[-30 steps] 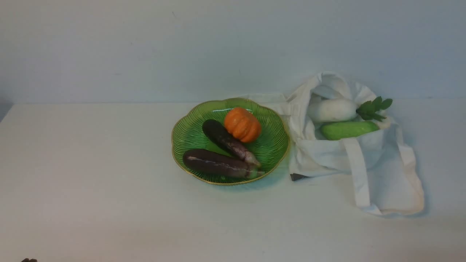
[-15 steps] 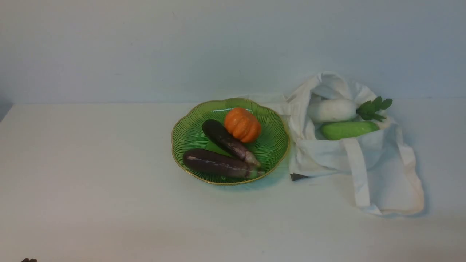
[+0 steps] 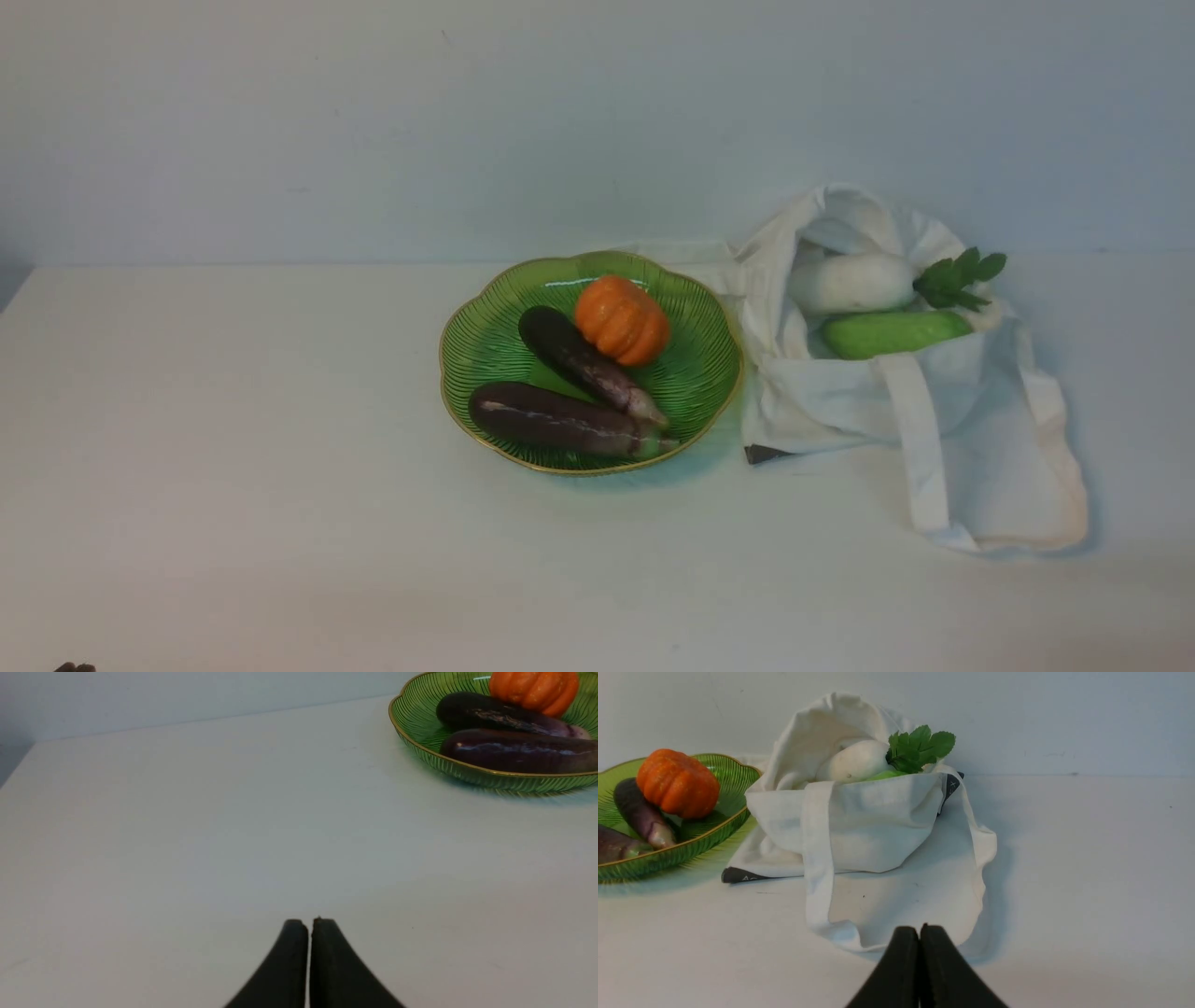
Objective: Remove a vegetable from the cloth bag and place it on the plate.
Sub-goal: Use the right arm to grab a chayote from the bag
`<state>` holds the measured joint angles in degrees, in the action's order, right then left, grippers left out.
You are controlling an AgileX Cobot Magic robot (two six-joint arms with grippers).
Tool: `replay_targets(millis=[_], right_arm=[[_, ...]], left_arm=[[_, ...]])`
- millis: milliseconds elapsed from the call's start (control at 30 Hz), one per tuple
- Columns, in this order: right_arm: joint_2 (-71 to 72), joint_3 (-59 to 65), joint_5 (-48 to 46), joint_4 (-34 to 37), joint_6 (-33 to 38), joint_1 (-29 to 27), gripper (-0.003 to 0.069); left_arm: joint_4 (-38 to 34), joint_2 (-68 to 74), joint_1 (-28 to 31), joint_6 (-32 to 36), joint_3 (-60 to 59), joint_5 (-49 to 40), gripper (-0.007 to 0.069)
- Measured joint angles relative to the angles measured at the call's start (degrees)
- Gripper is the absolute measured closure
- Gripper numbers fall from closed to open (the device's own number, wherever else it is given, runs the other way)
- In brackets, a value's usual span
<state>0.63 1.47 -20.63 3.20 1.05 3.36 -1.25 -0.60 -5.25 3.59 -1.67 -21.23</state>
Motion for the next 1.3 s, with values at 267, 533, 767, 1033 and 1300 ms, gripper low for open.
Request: replay_targets(millis=[267, 533, 767, 1033, 1300], right_arm=[[0.0, 0.1, 0.5, 8.5, -2.5, 0.0, 0.0673], [0.0, 0.1, 1.8, 32.6, -5.7, 0.0, 0.0673], [0.0, 0.1, 3.6, 40.5, -5.2, 0.0, 0.0673], [-3.4, -15.7, 1.1, 35.6, 6.9, 0.0, 0.0673], [-33.1, -35.9, -11.5, 23.6, 10.0, 0.0, 0.0673]], left_arm=[[0.0, 0.0, 0.0, 0.0, 0.0, 0.0, 0.0629], [0.0, 0.0, 0.0, 0.0, 0.0, 0.0, 0.0629], [0.0, 0.0, 0.0, 0.0, 0.0, 0.0, 0.0629], [0.0, 0.0, 0.0, 0.0, 0.0, 0.0, 0.0629], [0.0, 0.0, 0.0, 0.0, 0.0, 0.0, 0.0629]])
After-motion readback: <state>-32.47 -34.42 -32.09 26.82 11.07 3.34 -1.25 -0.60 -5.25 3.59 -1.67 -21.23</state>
